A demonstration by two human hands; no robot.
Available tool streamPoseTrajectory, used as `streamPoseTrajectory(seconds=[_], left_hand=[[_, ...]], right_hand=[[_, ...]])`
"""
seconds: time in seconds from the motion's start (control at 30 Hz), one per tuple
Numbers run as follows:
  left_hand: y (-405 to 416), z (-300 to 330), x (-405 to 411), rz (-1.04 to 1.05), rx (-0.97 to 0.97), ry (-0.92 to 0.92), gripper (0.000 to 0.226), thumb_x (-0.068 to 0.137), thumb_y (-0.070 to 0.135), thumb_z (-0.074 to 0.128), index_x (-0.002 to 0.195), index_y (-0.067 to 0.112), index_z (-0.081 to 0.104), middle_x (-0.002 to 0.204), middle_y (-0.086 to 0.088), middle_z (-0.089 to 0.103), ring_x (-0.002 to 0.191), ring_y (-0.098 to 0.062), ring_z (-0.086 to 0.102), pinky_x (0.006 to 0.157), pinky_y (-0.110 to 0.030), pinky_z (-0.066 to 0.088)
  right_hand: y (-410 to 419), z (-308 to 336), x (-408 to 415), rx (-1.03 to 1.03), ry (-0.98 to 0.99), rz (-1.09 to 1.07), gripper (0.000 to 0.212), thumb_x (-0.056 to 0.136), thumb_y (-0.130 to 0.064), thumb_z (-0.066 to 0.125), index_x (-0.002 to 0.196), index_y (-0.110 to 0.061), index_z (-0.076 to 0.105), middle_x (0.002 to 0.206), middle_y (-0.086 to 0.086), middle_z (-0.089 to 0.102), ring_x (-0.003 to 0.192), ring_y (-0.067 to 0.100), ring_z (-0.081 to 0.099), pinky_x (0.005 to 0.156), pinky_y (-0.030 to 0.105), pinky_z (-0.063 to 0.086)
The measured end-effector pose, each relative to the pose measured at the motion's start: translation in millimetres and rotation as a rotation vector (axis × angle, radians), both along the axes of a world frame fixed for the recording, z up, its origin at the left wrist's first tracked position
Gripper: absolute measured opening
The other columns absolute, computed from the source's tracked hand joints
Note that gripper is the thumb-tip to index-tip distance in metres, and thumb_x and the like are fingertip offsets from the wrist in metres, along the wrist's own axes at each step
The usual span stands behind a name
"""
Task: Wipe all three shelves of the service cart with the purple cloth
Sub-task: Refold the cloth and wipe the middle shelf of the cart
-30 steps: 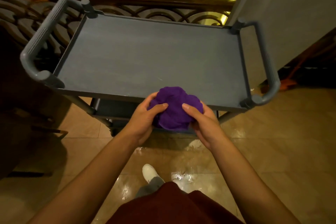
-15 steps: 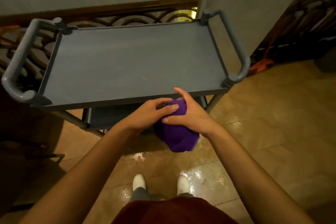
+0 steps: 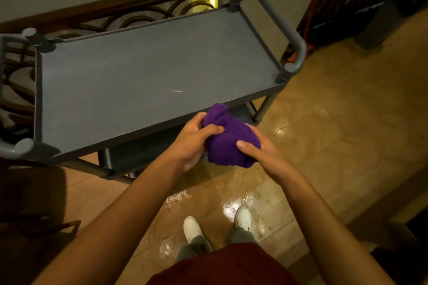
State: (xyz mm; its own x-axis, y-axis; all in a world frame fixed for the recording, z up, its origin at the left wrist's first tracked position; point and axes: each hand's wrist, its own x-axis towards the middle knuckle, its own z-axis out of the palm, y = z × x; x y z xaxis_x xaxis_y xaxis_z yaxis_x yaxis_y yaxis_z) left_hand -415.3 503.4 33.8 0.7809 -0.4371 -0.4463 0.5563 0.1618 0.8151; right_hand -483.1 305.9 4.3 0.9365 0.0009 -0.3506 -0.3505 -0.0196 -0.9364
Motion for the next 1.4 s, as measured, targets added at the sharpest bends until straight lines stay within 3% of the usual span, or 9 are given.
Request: streamPoseTrajectory(seconds=[0.13,0.27,0.43,0.67,0.8,0.93,1.17,1.27,1.4], left_hand=[[-4,-11,-8,0.019,-0.110,0.036,0.052,0.081,0.006,0.075,0.128,0.025,0.062,0.125,-0.009,0.068,0.114,-0.026,0.068,0.089,-0.039,0.058],[0,-14,-5,-0.131,0.144,-0.125,0.052,0.077,0.031,0.079,0.125,0.037,0.058,0.126,-0.001,0.065,0.114,-0.020,0.066,0.078,-0.025,0.059],[-1,-28,-3,-0.303,0.300,-0.159,0.097,0.069,0.047,0.083,0.151,0.041,0.030,0.128,0.015,0.052,0.110,-0.012,0.066,0.082,-0.029,0.061],[-25,-91,19,-0.692,0.518,-0.277,0.063,0.086,0.045,0.075,0.142,0.040,0.045,0.124,0.013,0.064,0.100,-0.004,0.068,0.074,-0.015,0.057],[-43,-155,47,-0.613,0.438,-0.223,0.033,0.090,0.051,0.068,0.120,0.043,0.060,0.109,0.015,0.073,0.101,-0.004,0.071,0.077,-0.020,0.058],[-48,-225,85,-0.484,0.414,-0.317,0.040,0.094,0.036,0.066,0.132,0.022,0.059,0.123,-0.002,0.070,0.113,-0.016,0.068,0.099,-0.038,0.054],[-45,-325,145,-0.301,0.566,-0.576,0.063,0.097,0.040,0.061,0.154,0.031,0.035,0.148,0.008,0.050,0.130,-0.005,0.051,0.112,-0.028,0.038],[-44,-364,151,-0.058,0.470,-0.615,0.031,0.099,0.023,0.061,0.124,0.041,0.059,0.121,0.010,0.068,0.106,0.006,0.064,0.098,-0.018,0.046],[-38,-394,151,0.256,0.360,-0.561,0.015,0.100,0.013,0.057,0.100,0.021,0.070,0.106,-0.009,0.075,0.096,-0.018,0.070,0.091,-0.035,0.054]], right_hand=[[7,-9,-10,0.041,-0.035,-0.048,0.070,0.063,-0.043,0.092,0.126,-0.037,0.063,0.123,-0.004,0.073,0.112,0.015,0.071,0.085,0.030,0.059],[-4,-9,-2,0.031,-0.008,-0.002,0.054,0.062,-0.037,0.091,0.110,-0.045,0.069,0.115,-0.006,0.076,0.103,0.016,0.074,0.077,0.029,0.061],[-29,-16,16,-0.074,0.120,0.377,0.053,0.069,-0.038,0.088,0.117,-0.040,0.067,0.112,-0.002,0.076,0.101,0.022,0.074,0.083,0.042,0.063],[-42,-69,65,-0.329,0.139,0.710,0.055,0.066,-0.030,0.093,0.113,-0.032,0.066,0.106,-0.003,0.076,0.094,0.017,0.075,0.081,0.042,0.064],[-40,-127,103,-0.422,0.110,0.735,0.073,0.056,-0.038,0.097,0.115,-0.034,0.054,0.108,-0.007,0.070,0.094,0.014,0.072,0.073,0.033,0.064],[-39,-186,141,-0.470,0.014,0.697,0.073,0.057,-0.045,0.096,0.115,-0.041,0.052,0.103,-0.017,0.069,0.091,0.001,0.070,0.064,0.015,0.056],[-42,-283,193,-0.572,-0.234,0.450,0.088,0.057,-0.070,0.084,0.132,-0.038,0.051,0.114,-0.021,0.067,0.100,-0.010,0.064,0.079,0.008,0.052],[-37,-319,202,-0.636,-0.372,0.373,0.091,0.057,-0.076,0.080,0.135,-0.043,0.046,0.118,-0.025,0.063,0.104,-0.011,0.062,0.081,0.007,0.051],[-18,-356,212,-0.555,-0.453,0.163,0.094,0.068,-0.056,0.085,0.147,-0.029,0.043,0.139,-0.009,0.056,0.121,0.004,0.058,0.099,0.024,0.051]])
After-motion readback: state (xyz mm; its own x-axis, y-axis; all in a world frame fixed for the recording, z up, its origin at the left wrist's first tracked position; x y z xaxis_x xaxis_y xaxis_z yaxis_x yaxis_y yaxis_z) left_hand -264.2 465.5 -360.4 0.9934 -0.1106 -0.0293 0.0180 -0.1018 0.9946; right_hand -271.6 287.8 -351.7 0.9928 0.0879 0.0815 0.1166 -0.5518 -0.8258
